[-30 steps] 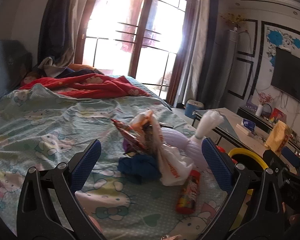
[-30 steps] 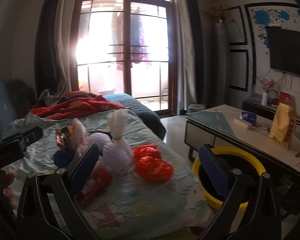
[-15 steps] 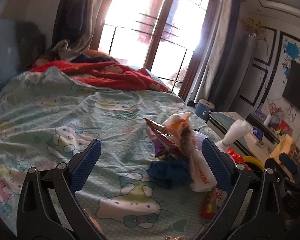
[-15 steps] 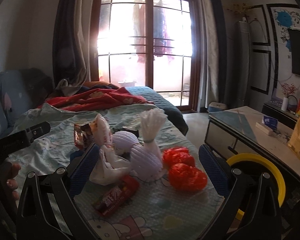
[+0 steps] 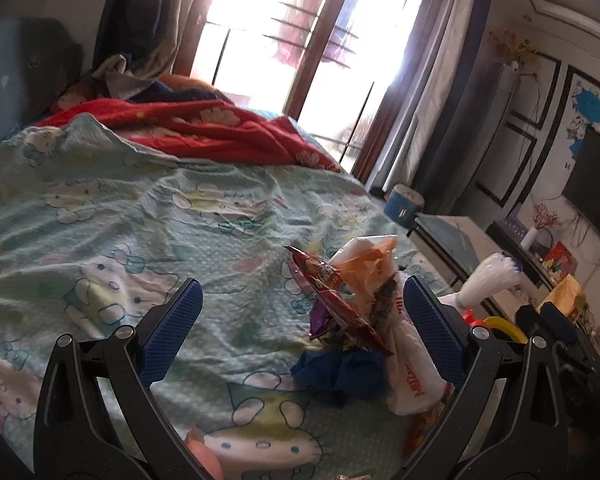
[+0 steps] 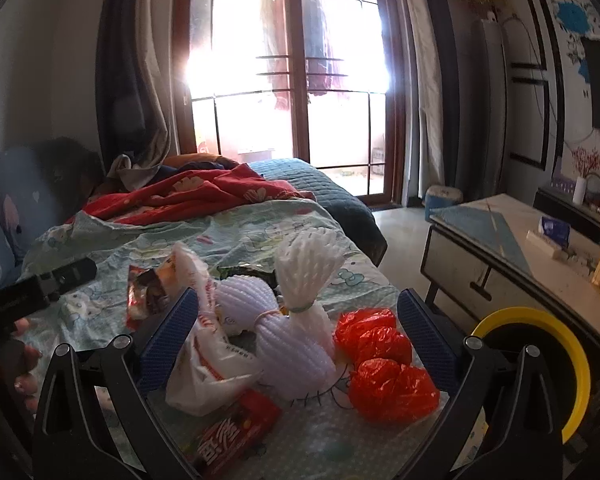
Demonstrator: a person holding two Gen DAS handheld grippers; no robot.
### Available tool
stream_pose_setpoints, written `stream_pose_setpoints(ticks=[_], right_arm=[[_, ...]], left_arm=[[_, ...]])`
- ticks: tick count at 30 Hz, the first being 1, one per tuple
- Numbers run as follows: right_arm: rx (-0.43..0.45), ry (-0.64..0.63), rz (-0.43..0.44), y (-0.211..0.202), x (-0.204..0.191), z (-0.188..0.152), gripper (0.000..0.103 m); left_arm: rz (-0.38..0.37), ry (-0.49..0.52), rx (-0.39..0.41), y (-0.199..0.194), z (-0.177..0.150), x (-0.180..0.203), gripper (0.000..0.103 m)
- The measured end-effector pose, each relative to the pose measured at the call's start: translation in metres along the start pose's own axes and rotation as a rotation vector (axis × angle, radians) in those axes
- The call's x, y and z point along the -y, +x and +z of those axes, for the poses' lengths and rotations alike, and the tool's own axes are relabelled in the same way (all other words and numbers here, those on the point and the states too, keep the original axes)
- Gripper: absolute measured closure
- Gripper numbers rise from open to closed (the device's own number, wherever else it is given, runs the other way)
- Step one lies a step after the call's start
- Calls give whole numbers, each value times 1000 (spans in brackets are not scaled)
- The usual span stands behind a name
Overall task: Collect trash
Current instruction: 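Reach the left tool to the snack wrapper and close on it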
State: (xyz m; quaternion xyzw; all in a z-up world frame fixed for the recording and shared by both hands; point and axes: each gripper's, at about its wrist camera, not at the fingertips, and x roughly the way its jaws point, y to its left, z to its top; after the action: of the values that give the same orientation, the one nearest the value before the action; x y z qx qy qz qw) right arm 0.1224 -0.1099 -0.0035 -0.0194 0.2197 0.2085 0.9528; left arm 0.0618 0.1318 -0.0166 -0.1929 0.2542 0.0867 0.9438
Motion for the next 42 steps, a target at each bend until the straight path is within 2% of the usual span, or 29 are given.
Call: stream_pose_setpoints(ticks=[4,5,9,11,17,19,22,24,25,26,30,34,42], right_arm=[[-36,20,11,17,7,2,7],[-45,27,22,20,8,3,12],[-89,42,68,37,10,6,24],[-97,51,82,42,9,8,26],[-115,68,112,56,6,14,34],[-128,74,120,61,7,16,40],[-144,86,130,68,8,17,53],[-160,98,149,73,10,18,68],[-162,101,154,74,11,18,71],[-162,104,158,73,11,18,75],[-146,114,170,71,11,21,77],[-112,116,183,62,12,26,78],[-40,146,221,39,22,38,78]], left_arm=[[-27,-52,-47,19,5,-8,11],[-36,-59,-52,23,7,-10,12],[-90,-103,-90,37,13,-15,27],[-118,-153,-116,46,16,-21,33],[-191,-290,-174,65,18,-38,38],[-210,-326,-184,69,19,-42,40],[-233,-358,-210,75,21,-45,46],[-250,-370,-223,76,22,-46,54],[-252,-370,-229,77,22,-45,58],[-254,-365,-231,77,23,-44,66],[-253,-342,-236,77,24,-41,91],[-256,-296,-202,68,29,-35,95],[-244,-199,-64,25,47,-18,99]])
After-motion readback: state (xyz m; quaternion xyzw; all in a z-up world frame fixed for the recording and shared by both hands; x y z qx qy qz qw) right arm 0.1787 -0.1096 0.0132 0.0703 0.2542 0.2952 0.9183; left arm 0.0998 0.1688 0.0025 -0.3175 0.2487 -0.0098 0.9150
